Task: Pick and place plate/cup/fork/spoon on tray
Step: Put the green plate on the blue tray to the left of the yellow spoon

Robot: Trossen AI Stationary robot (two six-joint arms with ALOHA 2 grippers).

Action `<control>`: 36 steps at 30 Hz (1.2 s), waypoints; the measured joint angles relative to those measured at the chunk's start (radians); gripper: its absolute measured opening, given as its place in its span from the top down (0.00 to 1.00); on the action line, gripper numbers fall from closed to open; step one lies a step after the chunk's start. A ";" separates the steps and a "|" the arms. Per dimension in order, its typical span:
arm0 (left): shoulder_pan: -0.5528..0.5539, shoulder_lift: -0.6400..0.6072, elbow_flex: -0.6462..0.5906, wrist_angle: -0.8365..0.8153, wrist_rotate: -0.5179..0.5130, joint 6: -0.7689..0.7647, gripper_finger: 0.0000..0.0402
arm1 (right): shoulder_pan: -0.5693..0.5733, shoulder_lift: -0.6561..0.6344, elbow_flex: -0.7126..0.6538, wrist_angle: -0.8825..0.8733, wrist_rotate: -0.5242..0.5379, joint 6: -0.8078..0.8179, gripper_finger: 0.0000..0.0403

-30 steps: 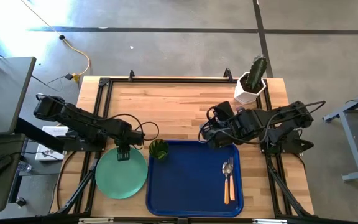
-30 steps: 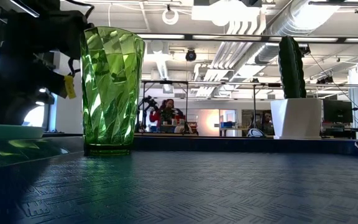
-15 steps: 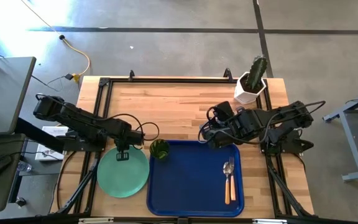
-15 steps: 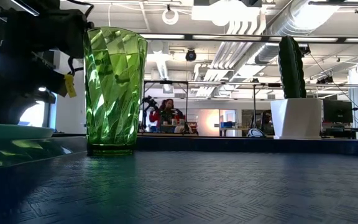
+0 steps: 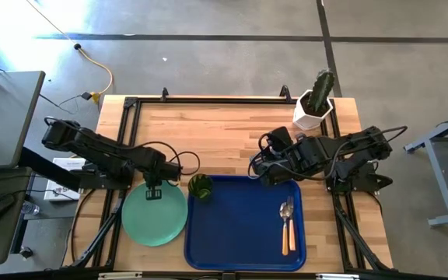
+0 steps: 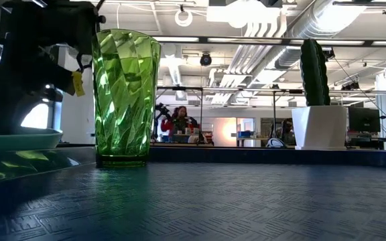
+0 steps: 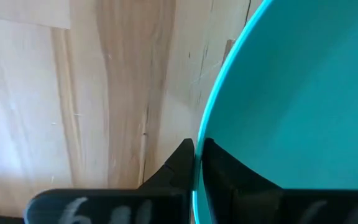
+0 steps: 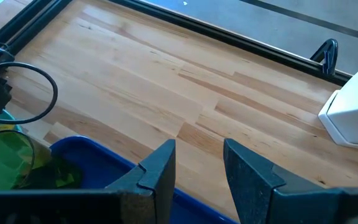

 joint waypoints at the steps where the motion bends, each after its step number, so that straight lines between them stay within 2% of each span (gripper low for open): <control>1: 0.000 0.000 0.008 -0.014 -0.004 -0.001 0.97 | 0.000 0.000 0.000 0.000 0.000 0.000 0.69; 19: 0.002 -0.007 0.116 -0.200 -0.202 -0.027 0.97 | 0.000 0.000 0.000 0.000 0.000 0.008 0.69; 24: 0.023 -0.018 0.143 -0.240 -0.241 -0.027 0.97 | 0.000 0.000 0.000 0.000 0.004 0.007 0.69; 36: 0.118 -0.053 0.227 -0.353 -0.423 -0.001 0.97 | 0.000 0.000 0.000 0.001 0.003 0.007 0.69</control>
